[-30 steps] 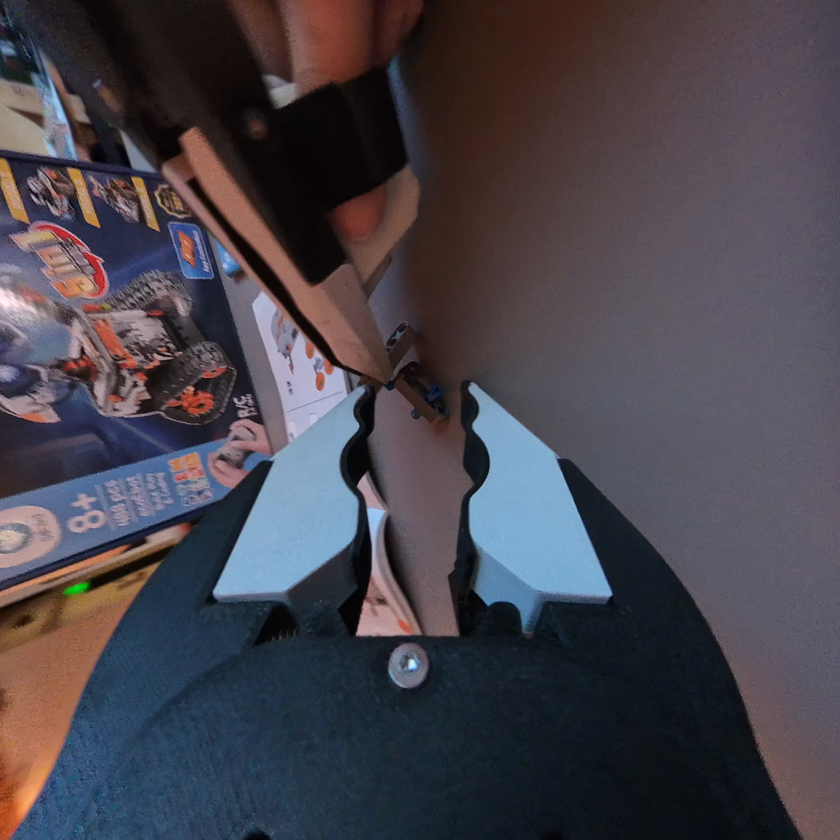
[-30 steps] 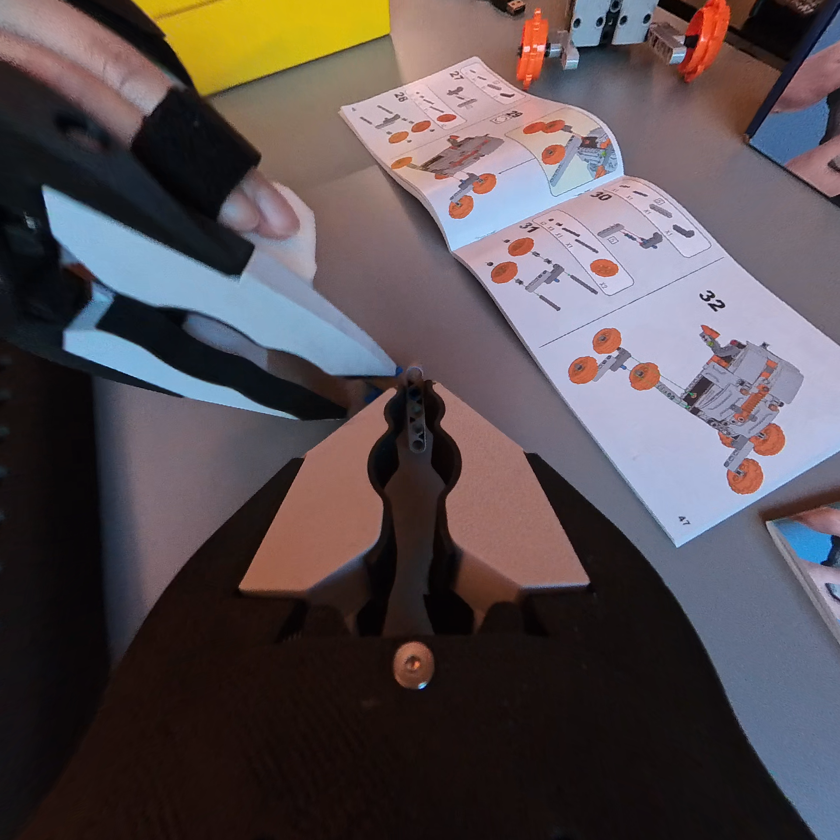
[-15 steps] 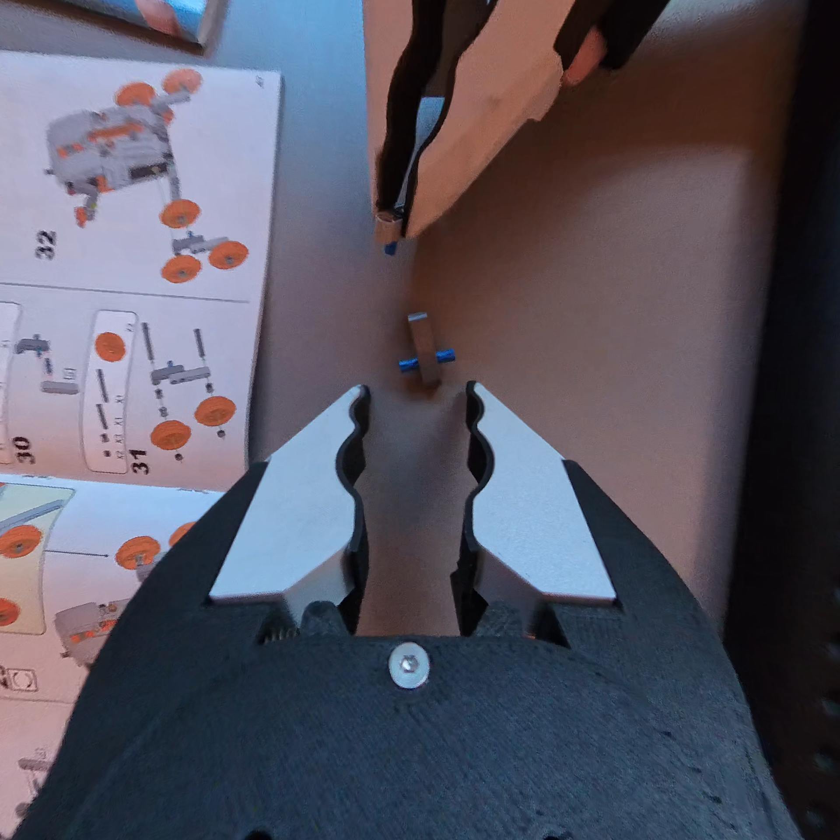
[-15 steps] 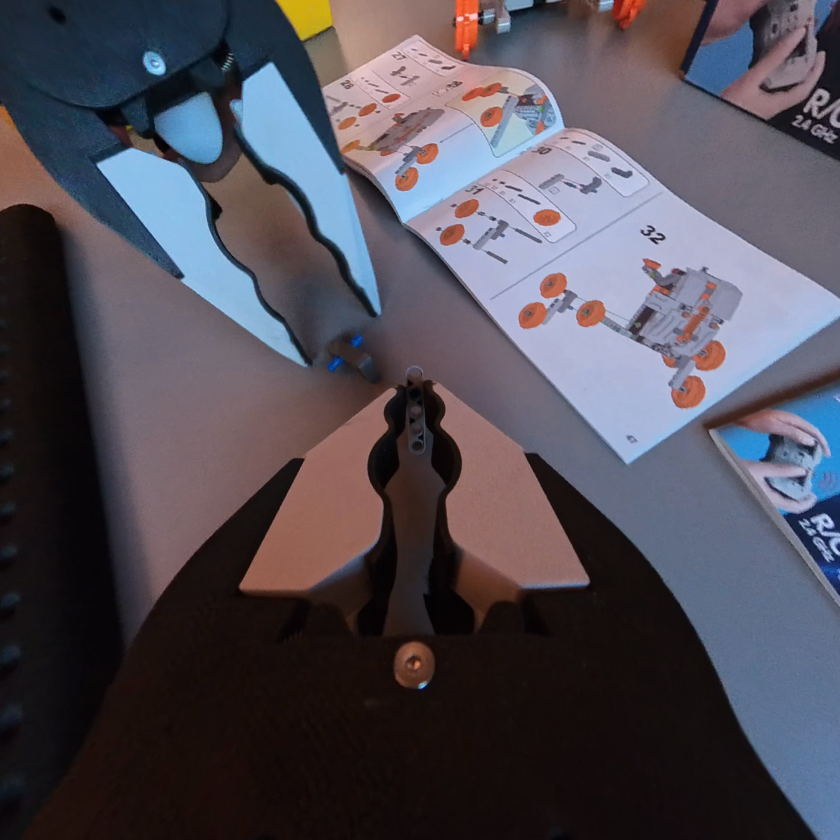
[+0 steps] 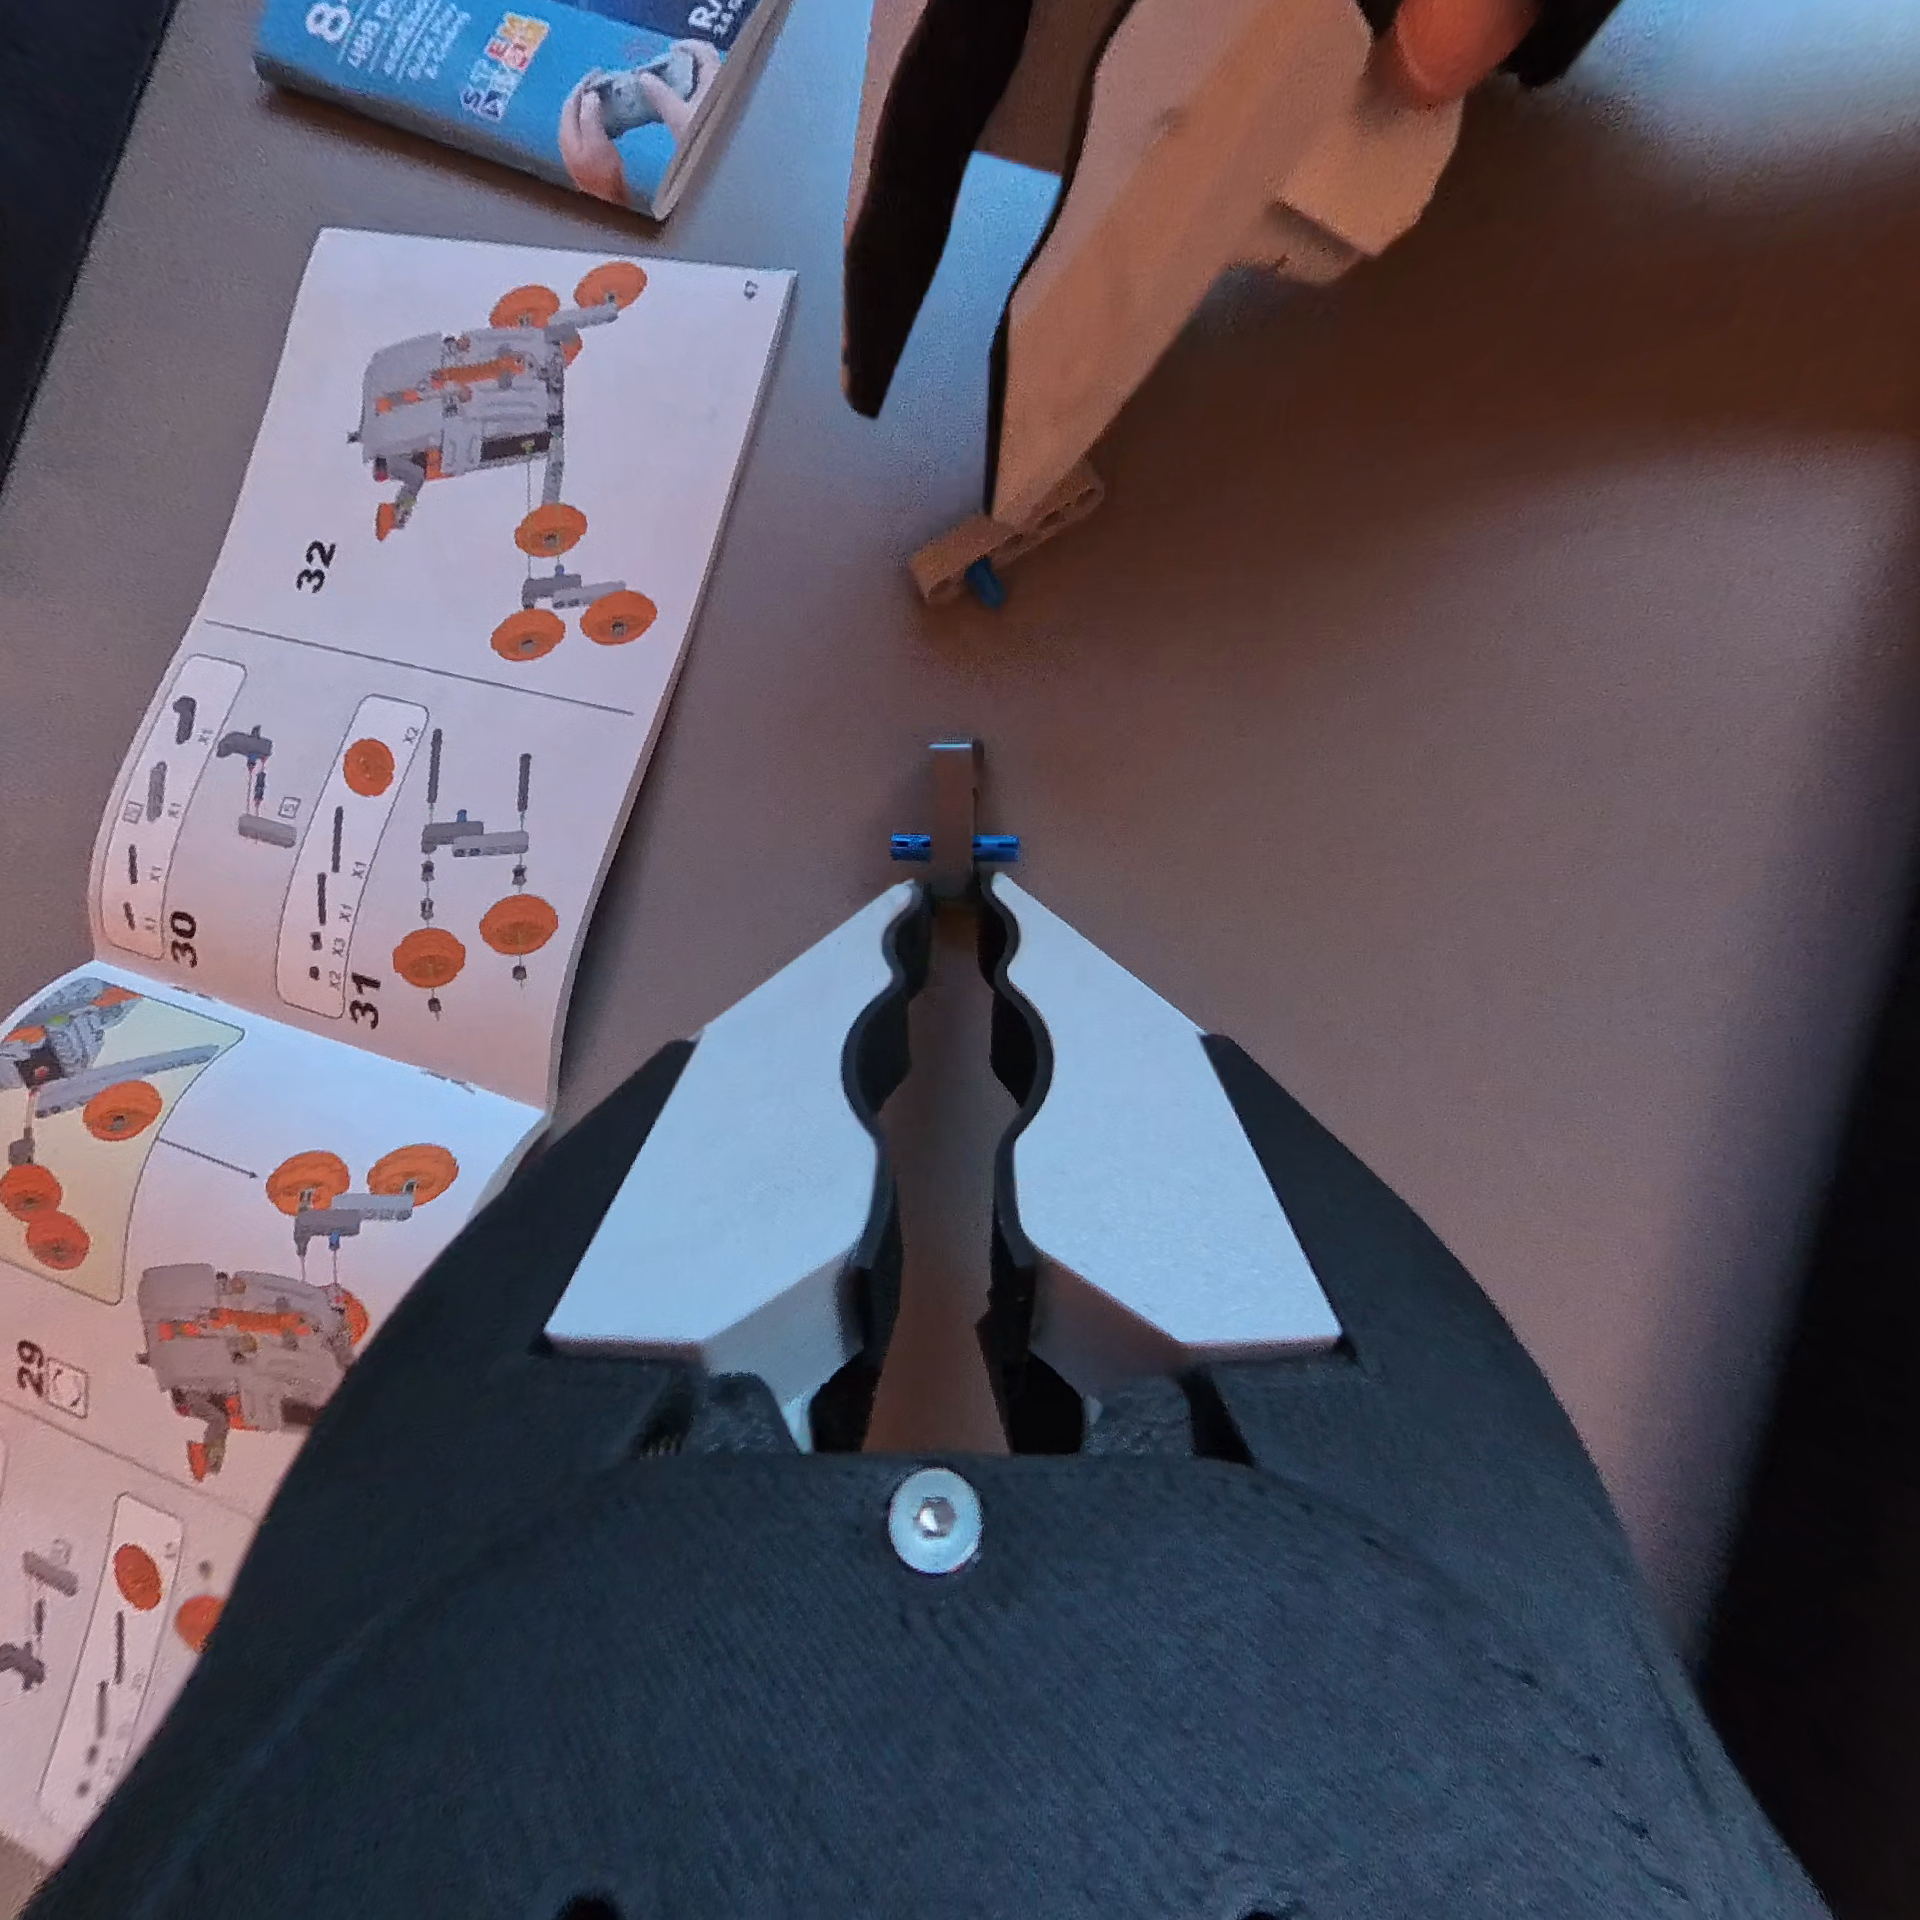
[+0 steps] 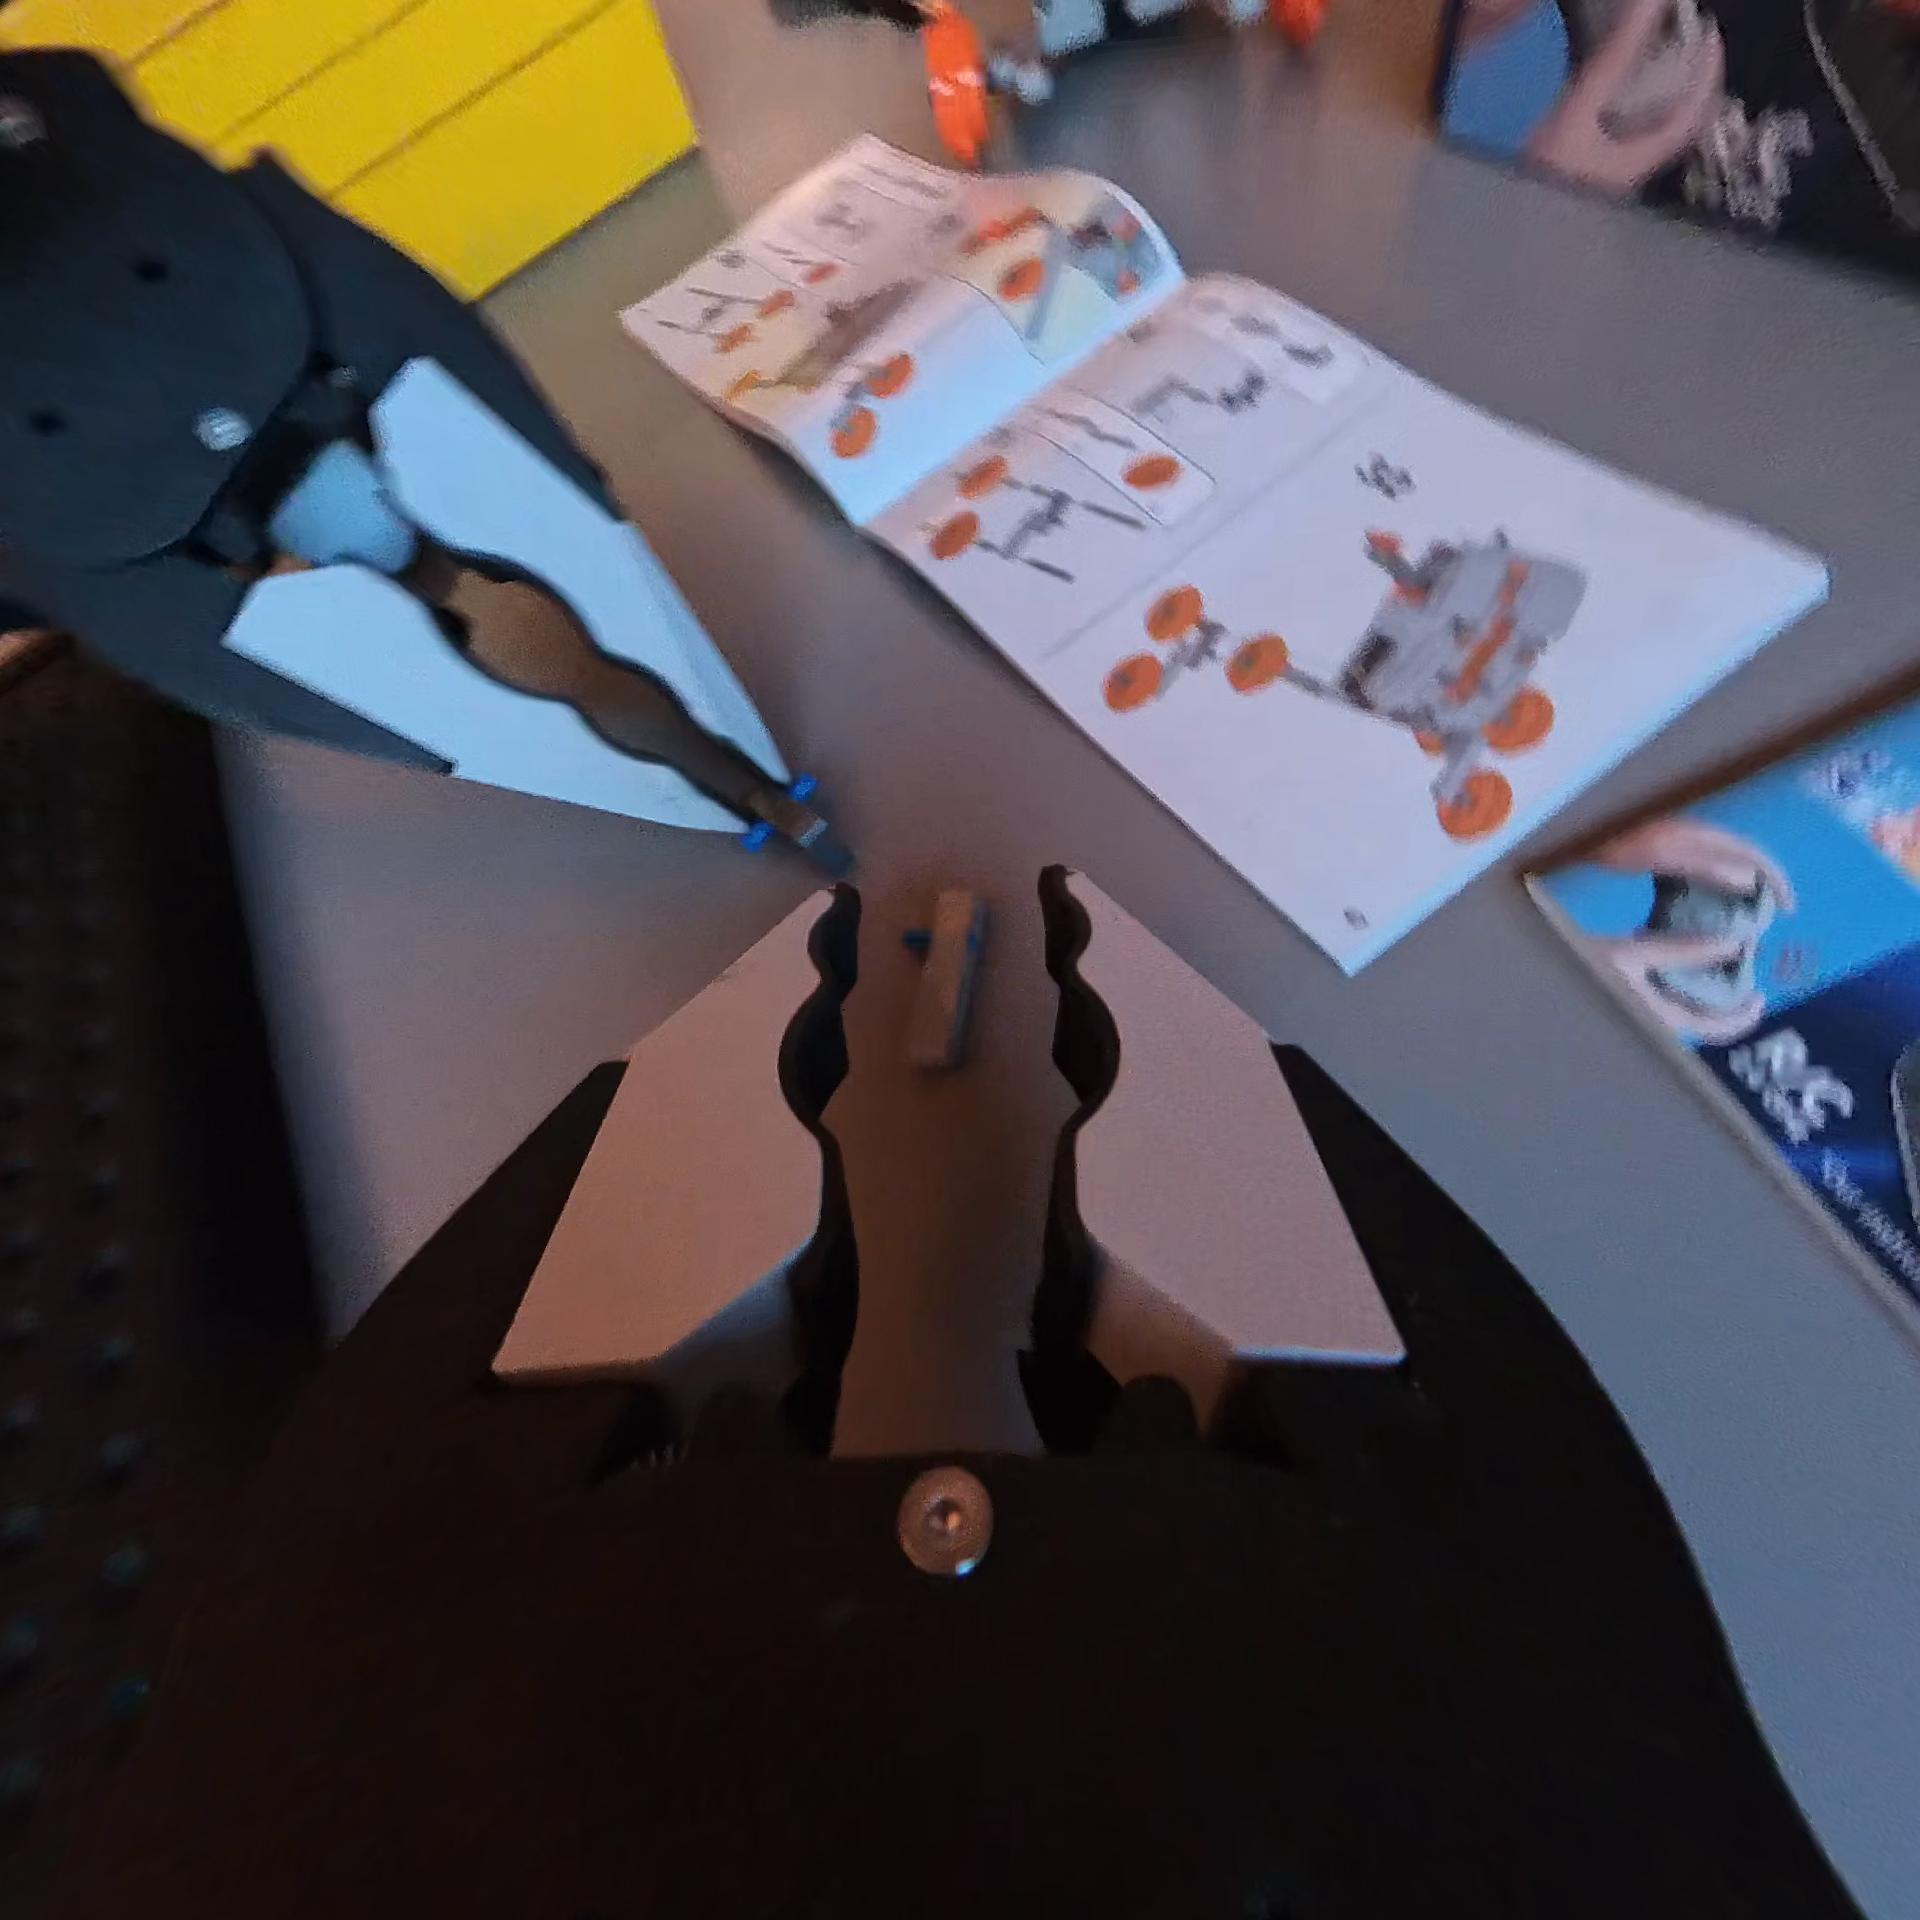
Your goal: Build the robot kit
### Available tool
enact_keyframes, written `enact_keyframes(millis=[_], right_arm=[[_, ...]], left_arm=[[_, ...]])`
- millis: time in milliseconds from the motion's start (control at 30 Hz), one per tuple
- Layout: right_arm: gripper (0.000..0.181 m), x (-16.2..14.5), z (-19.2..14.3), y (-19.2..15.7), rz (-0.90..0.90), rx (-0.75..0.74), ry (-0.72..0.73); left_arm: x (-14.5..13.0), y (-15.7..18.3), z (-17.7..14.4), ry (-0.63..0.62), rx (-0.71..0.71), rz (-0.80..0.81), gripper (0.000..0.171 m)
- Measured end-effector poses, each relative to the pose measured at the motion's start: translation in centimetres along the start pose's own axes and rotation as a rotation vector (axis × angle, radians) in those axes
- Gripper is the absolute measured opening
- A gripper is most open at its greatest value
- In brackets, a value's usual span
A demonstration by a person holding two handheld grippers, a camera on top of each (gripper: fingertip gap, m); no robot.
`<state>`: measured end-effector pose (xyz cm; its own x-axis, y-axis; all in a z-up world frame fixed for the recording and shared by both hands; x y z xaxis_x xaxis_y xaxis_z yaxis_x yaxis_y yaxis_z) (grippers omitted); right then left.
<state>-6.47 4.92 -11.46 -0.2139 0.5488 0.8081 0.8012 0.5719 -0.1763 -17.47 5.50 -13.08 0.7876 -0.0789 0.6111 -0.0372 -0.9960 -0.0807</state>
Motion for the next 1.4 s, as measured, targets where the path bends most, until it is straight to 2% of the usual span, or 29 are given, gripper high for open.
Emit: enact_keyframes(millis=[100, 233, 333, 500, 567, 633, 667, 700, 767, 867, 933, 1033, 1067, 1400], right_arm=[[0.032, -0.2, 0.4, -2.3, -0.216, 0.082, 0.007], [0.022, -1.0, 1.3, -4.1, -0.441, 0.085, -0.009], [0.016, -0.3, 0.6, -5.4, -0.521, 0.091, 0.055], [0.008, 0.9, -1.1, -6.2, -0.613, 0.043, 0.113], [0.007, 1.2, -2.2, -6.8, -0.688, 0.024, 0.134], [0.007, 1.3, -3.7, -7.6, -0.782, 0.011, 0.176], [0.007, 1.5, -4.6, -8.1, -0.826, 0.015, 0.200], [0.007, 1.7, -5.4, -8.6, -0.874, 0.016, 0.221], [0.008, 2.0, -6.8, -9.8, -0.963, 0.039, 0.247], [0.008, 2.2, -8.0, -10.8, -1.030, 0.084, 0.224], [0.008, 2.2, -8.5, -11.0, -1.052, 0.109, 0.205], [0.007, 2.4, -9.0, -11.4, -1.054, 0.165, 0.191], [0.008, 2.4, -9.1, -11.5, -1.055, 0.176, 0.185], [0.007, 2.5, -9.8, -12.1, -1.025, 0.282, 0.154]], left_arm=[[0.3, 0.5, 0.2, 0.024, -0.028, 0.034, 0.005], [0.5, 1.1, -0.2, 0.035, 0.045, 0.211, 0.005], [1.2, 2.0, -1.2, 0.081, 0.078, 0.301, 0.005], [2.6, 2.5, -3.1, 0.169, 0.058, 0.301, 0.005], [3.0, 3.1, -4.0, 0.204, -0.038, 0.223, 0.012], [3.4, 3.9, -5.2, 0.244, -0.279, 0.019, 0.045], [3.8, 4.1, -6.0, 0.281, -0.409, -0.090, 0.048], [4.4, 3.9, -6.7, 0.338, -0.489, -0.159, 0.040], [5.2, 3.9, -7.5, 0.411, -0.581, -0.187, 0.027], [5.6, 5.3, -7.2, 0.337, -0.717, -0.172, 0.029], [6.2, 6.7, -7.5, 0.310, -0.844, -0.153, 0.019], [7.1, 7.2, -7.2, 0.295, -0.872, -0.132, 0.015], [7.2, 7.4, -7.3, 0.293, -0.899, -0.123, 0.007], [7.7, 7.7, -8.0, 0.318, -1.020, -0.122, 0.005]])
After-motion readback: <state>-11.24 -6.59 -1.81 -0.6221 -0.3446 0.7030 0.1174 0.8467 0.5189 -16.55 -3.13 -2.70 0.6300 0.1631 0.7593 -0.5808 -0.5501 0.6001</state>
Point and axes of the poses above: each gripper's, where its closed fingertips meet, z out along the fingers, x out of its top, y = z × x across the jaws, the point moved 4 cm from there along -z, back along the fingers, and after that the axes turned 7 degrees about -x, right-handed, at the moved point
